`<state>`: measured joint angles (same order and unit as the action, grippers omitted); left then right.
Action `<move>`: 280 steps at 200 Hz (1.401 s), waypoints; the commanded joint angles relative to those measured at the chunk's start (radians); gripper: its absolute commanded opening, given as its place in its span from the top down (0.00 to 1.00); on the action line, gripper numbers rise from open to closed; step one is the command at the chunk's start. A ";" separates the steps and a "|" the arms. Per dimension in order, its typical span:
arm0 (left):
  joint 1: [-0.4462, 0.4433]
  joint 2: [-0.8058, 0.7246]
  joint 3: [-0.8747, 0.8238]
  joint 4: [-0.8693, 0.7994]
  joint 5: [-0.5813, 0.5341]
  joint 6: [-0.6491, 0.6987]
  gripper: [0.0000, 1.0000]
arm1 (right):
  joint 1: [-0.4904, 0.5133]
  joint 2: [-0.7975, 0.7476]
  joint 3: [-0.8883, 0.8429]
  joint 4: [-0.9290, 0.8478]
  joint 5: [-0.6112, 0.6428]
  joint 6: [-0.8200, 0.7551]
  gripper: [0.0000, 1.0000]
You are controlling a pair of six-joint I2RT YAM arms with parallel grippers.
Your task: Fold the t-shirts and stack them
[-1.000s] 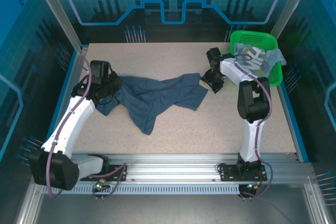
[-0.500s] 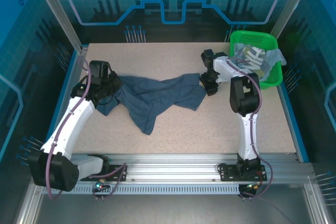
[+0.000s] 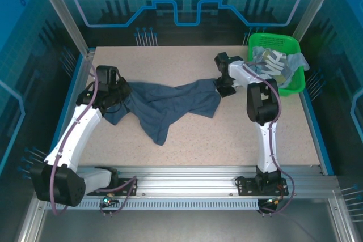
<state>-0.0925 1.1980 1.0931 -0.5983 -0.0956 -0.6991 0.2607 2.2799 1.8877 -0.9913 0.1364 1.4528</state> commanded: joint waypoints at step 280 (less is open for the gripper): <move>0.048 0.363 0.353 -0.174 0.044 0.071 0.54 | -0.066 -0.507 -0.201 0.102 0.110 -0.615 1.00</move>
<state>-0.0299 1.7187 1.4902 -0.6258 -0.0517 -0.5816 0.1791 1.8267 1.7386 -0.8650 0.2592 0.8555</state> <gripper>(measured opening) 0.459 0.043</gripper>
